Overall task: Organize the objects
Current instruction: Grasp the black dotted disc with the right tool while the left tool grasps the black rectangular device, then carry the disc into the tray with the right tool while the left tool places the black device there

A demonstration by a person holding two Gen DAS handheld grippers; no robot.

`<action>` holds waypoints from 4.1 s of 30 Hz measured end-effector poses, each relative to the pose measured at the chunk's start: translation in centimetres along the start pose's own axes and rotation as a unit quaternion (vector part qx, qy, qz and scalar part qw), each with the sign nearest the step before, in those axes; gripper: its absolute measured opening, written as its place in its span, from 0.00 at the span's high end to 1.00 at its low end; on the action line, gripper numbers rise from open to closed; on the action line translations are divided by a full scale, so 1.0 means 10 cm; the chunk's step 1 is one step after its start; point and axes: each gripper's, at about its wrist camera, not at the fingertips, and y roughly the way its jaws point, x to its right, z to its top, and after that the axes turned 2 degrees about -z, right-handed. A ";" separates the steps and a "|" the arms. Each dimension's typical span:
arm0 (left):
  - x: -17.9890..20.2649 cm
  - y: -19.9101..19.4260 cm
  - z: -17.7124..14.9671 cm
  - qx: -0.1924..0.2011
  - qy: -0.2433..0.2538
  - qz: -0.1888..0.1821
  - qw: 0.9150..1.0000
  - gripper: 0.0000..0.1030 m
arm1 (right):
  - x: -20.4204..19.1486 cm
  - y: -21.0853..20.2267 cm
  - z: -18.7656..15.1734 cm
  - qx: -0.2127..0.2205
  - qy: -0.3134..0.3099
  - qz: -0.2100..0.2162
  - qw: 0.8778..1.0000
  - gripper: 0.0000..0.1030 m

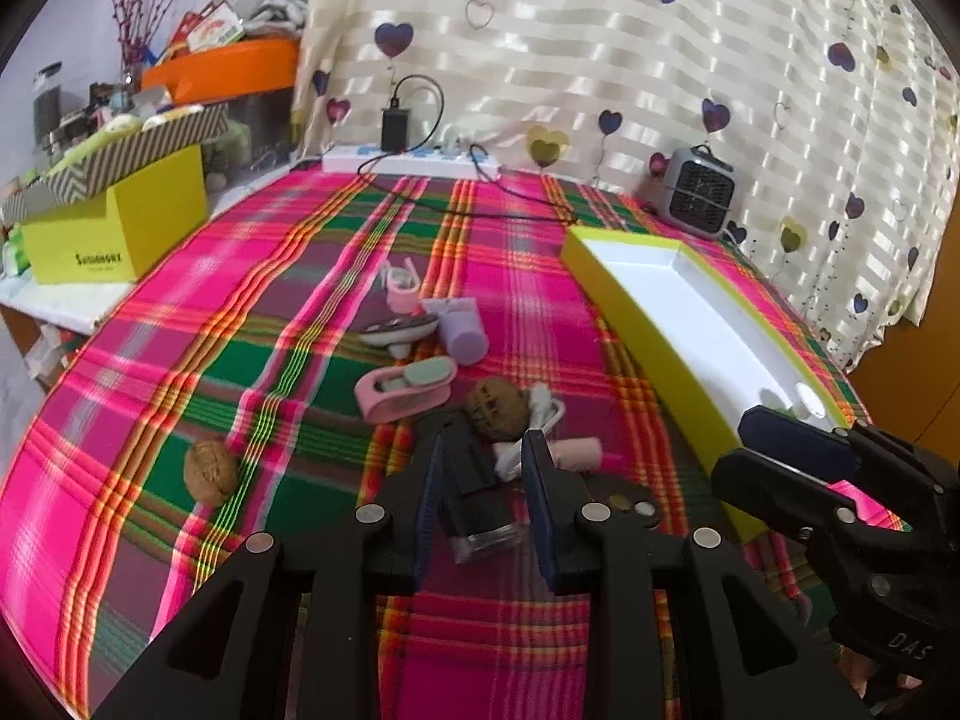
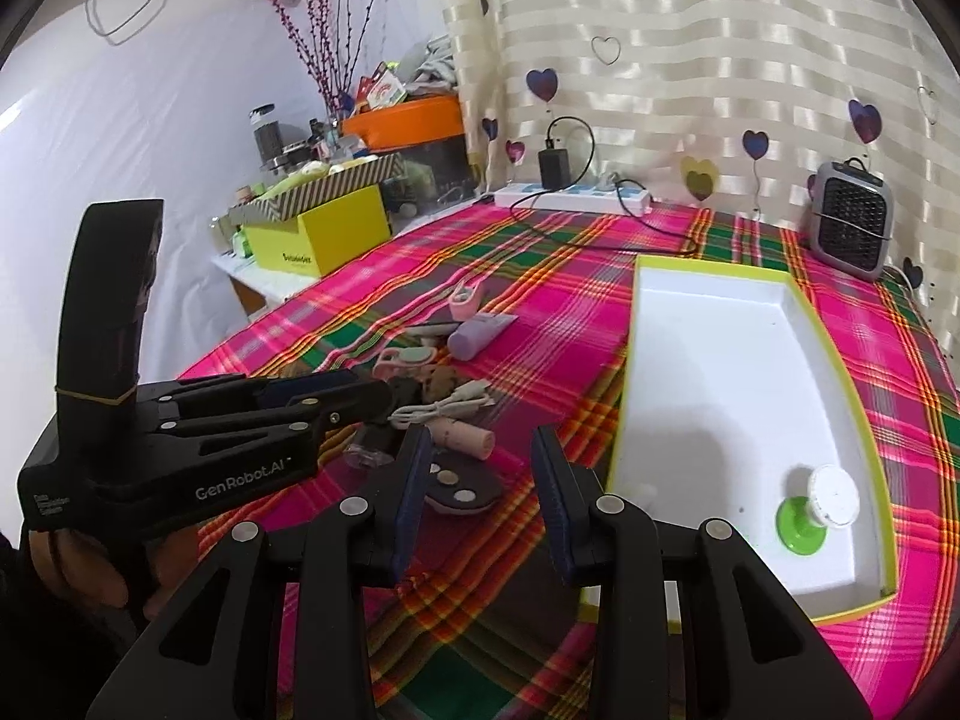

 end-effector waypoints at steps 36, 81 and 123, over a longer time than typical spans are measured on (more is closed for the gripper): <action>-0.13 0.22 -0.06 -0.057 0.000 -0.006 0.998 0.75 | -0.14 0.29 -0.07 -0.071 -0.040 0.005 0.997 0.65; -0.26 0.04 -0.10 -0.029 -0.014 0.003 0.999 0.75 | -0.23 0.33 -0.01 -0.081 -0.054 0.012 0.995 0.77; 0.54 0.01 0.16 0.013 0.040 -0.085 0.995 0.75 | 0.42 -0.29 0.03 0.018 0.030 -0.039 0.999 0.77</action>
